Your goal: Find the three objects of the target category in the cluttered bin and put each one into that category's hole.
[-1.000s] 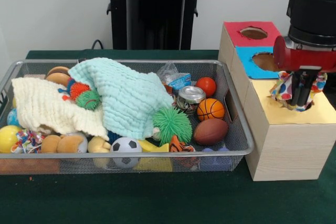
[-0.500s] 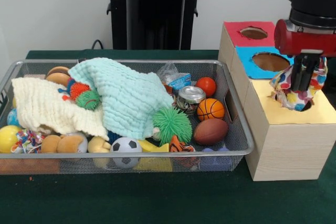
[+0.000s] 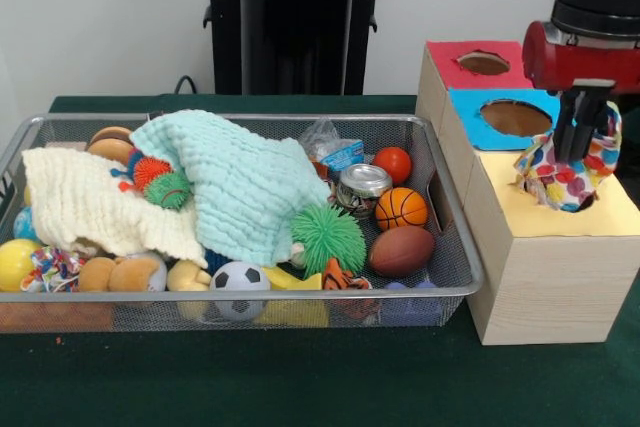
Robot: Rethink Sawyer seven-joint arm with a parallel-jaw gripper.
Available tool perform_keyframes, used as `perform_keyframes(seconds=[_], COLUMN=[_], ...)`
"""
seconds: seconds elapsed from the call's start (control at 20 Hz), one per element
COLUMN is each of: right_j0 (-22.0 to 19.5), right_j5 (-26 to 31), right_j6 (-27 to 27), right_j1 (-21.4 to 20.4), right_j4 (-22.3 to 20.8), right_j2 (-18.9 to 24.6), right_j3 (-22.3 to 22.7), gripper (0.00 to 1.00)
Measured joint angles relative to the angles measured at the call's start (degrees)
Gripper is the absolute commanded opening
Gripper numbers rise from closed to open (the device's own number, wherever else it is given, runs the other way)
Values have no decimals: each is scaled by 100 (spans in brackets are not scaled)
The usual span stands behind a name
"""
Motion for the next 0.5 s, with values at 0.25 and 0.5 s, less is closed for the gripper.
perform_keyframes(seconds=[0.25,0.5], right_j0=[-12,-65], right_j5=[-255,-449], right_j6=[0,0], right_j1=[322,694], right_j4=[1,4], right_j2=[74,172], right_j3=[0,-1], gripper=[0,0])
